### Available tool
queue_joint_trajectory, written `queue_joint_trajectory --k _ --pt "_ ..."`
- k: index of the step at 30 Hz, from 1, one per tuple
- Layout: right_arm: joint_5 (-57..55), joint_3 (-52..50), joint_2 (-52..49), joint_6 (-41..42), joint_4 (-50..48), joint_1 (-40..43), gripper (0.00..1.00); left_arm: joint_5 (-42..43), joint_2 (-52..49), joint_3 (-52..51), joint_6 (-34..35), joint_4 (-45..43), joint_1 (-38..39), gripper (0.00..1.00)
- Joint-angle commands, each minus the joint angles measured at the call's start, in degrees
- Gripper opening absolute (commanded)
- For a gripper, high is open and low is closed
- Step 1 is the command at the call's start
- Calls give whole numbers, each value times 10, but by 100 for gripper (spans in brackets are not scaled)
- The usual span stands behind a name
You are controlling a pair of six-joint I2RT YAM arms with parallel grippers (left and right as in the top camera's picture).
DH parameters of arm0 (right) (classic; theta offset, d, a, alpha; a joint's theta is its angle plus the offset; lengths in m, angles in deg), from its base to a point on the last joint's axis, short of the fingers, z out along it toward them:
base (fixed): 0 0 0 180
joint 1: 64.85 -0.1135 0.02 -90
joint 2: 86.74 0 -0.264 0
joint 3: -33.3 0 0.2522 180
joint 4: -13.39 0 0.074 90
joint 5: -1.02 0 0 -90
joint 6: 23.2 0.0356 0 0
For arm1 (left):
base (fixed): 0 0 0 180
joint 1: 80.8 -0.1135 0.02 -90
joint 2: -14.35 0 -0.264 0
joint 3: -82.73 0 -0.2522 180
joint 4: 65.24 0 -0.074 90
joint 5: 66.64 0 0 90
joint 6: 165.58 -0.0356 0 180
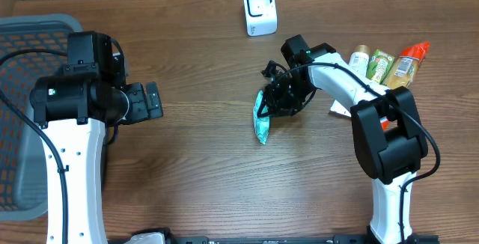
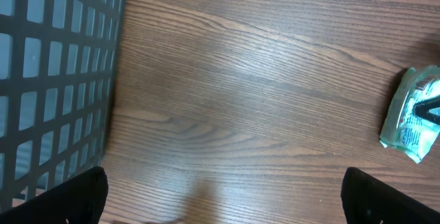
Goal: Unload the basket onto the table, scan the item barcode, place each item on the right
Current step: 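Lift the tissue packet and rotate it upright with the right gripper, then hold the tissue packet up at the white scanner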
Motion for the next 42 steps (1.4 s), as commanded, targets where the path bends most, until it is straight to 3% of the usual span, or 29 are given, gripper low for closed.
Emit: queue_joint_trajectory --k 1,5,16,24,30,33,38,42 --pt "-102 -1 8 7 5 8 33 -3 -1 7 -13 1 -3 100" --pt "-164 -1 8 7 18 14 41 -3 -1 7 -13 1 -3 99" --pt "-202 86 21 0 88 21 36 -3 -1 7 -13 1 -3 99" --pt "-308 189 27 0 174 19 37 -3 -1 7 -13 1 -3 99" --pt "-309 196 27 2 178 -18 37 -3 -1 7 -13 1 -3 100" --pt "-378 190 26 60 160 -52 42 -3 -1 7 -13 1 -3 100" --pt "-575 172 11 237 138 -108 55 -3 -1 7 -13 1 -3 100" --pt "-652 162 -13 279 110 -128 55 -3 -1 7 -13 1 -3 99"
